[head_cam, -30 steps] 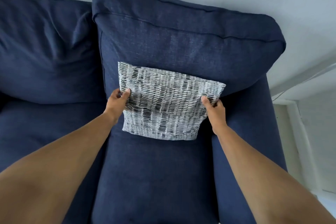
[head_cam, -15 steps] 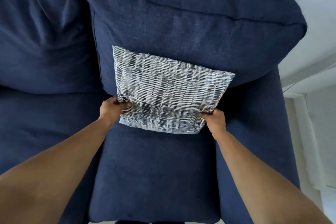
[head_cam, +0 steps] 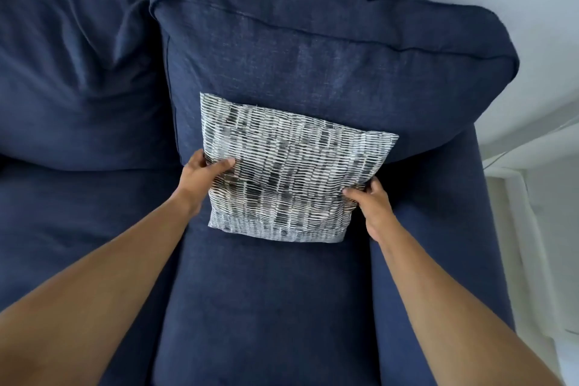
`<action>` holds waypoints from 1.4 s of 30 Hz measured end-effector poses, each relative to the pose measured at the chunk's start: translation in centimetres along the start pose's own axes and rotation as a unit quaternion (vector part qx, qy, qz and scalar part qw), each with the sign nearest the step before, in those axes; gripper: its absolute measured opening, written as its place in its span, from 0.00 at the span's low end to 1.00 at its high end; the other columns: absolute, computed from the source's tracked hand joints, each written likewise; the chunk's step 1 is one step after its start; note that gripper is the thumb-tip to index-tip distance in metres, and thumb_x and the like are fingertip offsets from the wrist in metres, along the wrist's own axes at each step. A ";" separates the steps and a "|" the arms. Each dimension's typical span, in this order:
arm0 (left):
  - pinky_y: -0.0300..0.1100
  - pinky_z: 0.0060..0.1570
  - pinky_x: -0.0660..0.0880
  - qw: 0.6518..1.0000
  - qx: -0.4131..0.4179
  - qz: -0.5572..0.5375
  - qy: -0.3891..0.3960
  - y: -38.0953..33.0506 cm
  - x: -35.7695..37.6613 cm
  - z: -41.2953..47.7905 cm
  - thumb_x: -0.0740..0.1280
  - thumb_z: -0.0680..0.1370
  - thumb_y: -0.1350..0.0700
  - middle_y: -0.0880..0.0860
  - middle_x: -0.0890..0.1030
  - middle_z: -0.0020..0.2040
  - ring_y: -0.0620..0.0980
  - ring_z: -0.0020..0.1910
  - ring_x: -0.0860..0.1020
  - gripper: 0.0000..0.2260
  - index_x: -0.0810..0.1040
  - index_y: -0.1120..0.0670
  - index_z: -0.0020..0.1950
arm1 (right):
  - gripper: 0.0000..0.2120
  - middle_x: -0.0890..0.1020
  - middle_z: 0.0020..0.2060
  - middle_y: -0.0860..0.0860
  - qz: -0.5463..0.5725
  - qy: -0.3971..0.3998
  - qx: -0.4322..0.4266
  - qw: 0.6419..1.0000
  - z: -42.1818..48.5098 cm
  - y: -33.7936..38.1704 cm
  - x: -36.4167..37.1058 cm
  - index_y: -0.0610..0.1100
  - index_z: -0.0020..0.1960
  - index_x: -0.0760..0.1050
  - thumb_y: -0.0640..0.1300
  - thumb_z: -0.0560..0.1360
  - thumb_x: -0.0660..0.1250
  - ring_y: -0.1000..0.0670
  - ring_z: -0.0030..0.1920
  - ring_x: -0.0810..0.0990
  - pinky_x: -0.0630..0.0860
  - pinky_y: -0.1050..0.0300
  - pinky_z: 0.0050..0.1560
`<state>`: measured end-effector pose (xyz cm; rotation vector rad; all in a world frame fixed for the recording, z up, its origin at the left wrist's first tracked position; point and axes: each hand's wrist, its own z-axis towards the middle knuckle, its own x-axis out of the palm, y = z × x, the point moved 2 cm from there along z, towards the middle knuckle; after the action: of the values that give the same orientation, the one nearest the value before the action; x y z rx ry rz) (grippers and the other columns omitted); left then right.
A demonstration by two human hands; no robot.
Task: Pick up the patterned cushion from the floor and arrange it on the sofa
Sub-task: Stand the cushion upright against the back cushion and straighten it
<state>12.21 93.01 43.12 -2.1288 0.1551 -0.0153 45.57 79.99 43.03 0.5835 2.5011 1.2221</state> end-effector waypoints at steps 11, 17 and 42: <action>0.30 0.30 0.76 0.995 0.003 -0.037 -0.093 -4.9 0.2 0.4 0.72 0.78 0.56 0.50 0.83 0.44 0.45 0.39 0.80 0.06 0.80 0.56 0.52 | 0.06 0.85 0.48 0.48 0.069 -0.127 -0.024 0.989 0.1 5.0 -1.0 0.42 0.51 0.82 0.40 0.75 0.73 0.47 0.53 0.84 0.78 0.58 0.49; 0.43 0.50 0.81 0.993 0.018 -0.090 -0.070 -7.5 0.5 0.7 0.74 0.76 0.51 0.49 0.86 0.49 0.47 0.45 0.84 0.10 0.82 0.53 0.55 | 0.11 0.85 0.48 0.52 0.108 -0.124 -0.067 0.984 -0.2 7.4 -0.4 0.44 0.56 0.79 0.43 0.75 0.73 0.55 0.46 0.84 0.78 0.68 0.42; 0.57 0.78 0.35 0.639 0.235 0.729 -0.066 -3.9 3.3 1.5 0.38 0.83 0.39 0.54 0.35 0.82 0.56 0.80 0.33 0.32 0.33 0.55 0.80 | 0.30 0.32 0.78 0.46 -0.710 -0.052 -0.283 0.643 1.2 4.5 3.6 0.43 0.78 0.30 0.56 0.83 0.35 0.47 0.78 0.30 0.40 0.43 0.78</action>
<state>16.04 96.00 45.45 -0.9556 1.5424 0.9349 44.01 85.04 45.62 -1.2253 1.3912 0.9756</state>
